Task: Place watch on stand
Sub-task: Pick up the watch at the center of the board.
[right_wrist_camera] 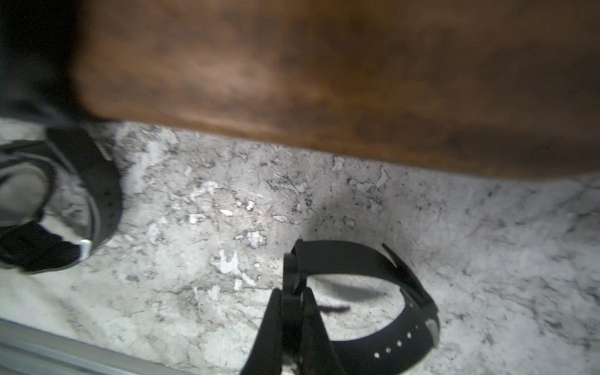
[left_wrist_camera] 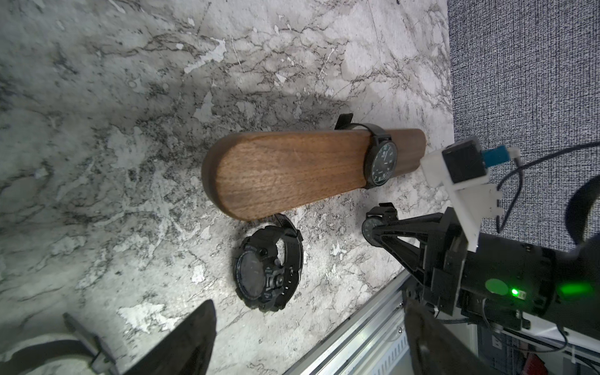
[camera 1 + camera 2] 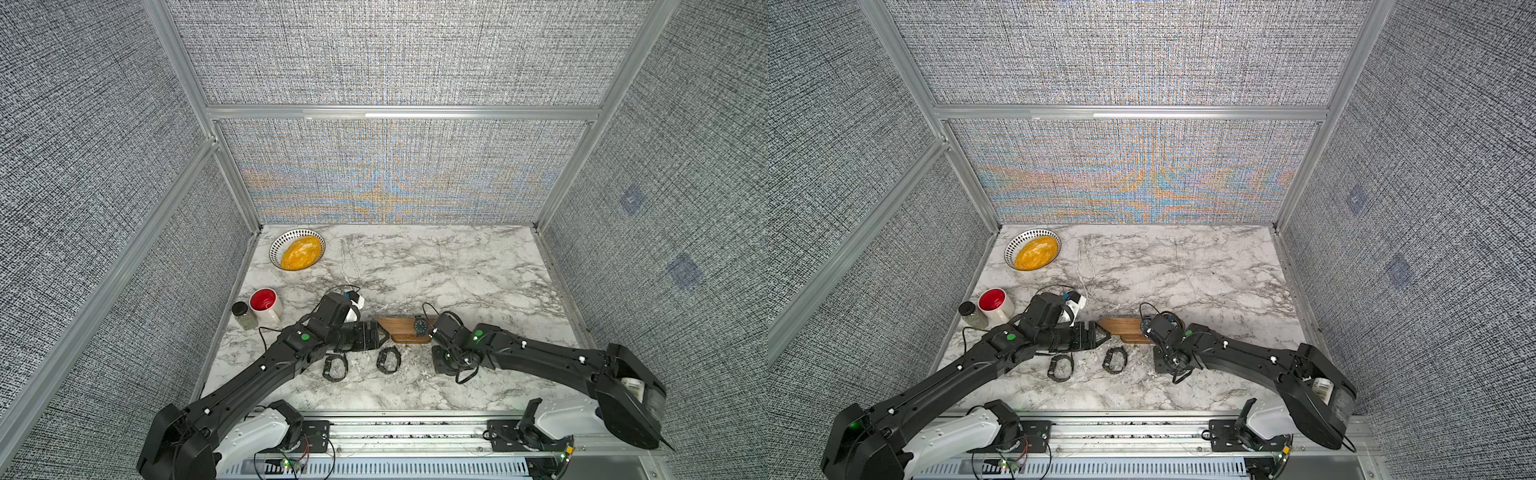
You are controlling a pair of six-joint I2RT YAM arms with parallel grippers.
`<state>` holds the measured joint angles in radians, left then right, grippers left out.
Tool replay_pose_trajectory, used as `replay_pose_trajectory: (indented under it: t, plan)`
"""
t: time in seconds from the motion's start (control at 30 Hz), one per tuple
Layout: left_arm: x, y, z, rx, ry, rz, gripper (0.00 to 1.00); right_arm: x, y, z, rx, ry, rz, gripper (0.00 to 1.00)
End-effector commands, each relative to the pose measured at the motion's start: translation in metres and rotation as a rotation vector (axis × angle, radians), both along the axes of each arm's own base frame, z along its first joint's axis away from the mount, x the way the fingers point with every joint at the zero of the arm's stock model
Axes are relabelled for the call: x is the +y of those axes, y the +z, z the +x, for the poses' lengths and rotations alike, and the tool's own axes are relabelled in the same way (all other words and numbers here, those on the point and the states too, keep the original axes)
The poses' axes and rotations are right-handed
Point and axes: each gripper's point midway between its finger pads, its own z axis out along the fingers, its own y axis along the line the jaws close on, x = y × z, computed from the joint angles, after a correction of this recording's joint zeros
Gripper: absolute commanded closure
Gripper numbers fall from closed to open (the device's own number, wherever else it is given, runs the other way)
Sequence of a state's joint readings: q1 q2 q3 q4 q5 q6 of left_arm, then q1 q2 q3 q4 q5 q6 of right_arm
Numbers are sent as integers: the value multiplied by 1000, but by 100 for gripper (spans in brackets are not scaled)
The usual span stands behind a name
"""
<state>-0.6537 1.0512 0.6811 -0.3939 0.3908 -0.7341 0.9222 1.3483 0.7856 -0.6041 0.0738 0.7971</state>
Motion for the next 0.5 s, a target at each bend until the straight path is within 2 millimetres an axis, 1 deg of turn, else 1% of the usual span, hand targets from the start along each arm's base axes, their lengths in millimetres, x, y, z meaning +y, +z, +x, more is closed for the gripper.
replay_pose_trajectory:
  t: [0.0, 0.13, 0.23, 0.27, 0.47]
  plan:
    - [-9, 10, 1, 1, -19, -49, 10, 8, 27, 9, -62, 6, 62, 100]
    - [-21, 20, 3, 14, -32, -114, 13, 29, 77, 18, -180, 56, 263, 100]
    - [-31, 28, 5, 19, -40, -172, 16, 42, 111, 19, -257, 93, 433, 100]
    - [-34, 32, 5, 17, -43, -193, 17, 43, 116, 17, -267, 103, 478, 100]
    - [-52, 48, 6, 4, -74, -279, 24, 58, 171, 7, -349, 182, 735, 100]
